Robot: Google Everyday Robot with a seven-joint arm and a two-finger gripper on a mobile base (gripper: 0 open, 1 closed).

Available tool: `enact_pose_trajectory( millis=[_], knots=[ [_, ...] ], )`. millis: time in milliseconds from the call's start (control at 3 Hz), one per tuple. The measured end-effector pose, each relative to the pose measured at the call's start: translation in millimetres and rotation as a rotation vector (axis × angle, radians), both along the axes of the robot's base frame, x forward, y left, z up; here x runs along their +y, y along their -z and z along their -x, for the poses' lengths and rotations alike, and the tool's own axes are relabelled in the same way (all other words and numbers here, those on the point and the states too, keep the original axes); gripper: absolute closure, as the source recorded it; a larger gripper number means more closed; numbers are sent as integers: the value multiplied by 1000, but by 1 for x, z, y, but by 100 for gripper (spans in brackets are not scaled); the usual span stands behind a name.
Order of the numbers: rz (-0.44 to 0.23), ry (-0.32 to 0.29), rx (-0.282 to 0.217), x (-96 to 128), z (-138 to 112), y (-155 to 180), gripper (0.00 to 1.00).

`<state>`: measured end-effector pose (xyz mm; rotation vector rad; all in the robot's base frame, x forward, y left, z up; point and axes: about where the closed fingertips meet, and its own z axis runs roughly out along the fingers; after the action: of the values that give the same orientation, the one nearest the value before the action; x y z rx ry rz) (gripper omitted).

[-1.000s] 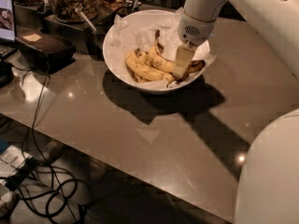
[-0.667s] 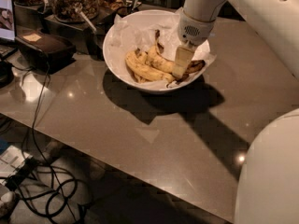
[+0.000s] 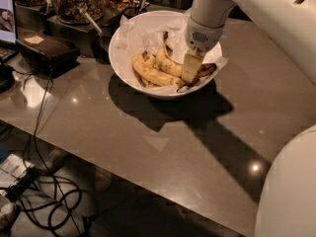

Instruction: Pick banana from white bowl

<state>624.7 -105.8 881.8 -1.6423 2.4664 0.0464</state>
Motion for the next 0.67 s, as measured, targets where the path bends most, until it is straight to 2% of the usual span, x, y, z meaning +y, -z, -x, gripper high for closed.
enact_pose_trajectory(
  millis=[333,667],
  knots=[
    [-1,0,0,0,0,0,100],
    [-77,-26,-38,-3,6,-13,100]
  ],
)
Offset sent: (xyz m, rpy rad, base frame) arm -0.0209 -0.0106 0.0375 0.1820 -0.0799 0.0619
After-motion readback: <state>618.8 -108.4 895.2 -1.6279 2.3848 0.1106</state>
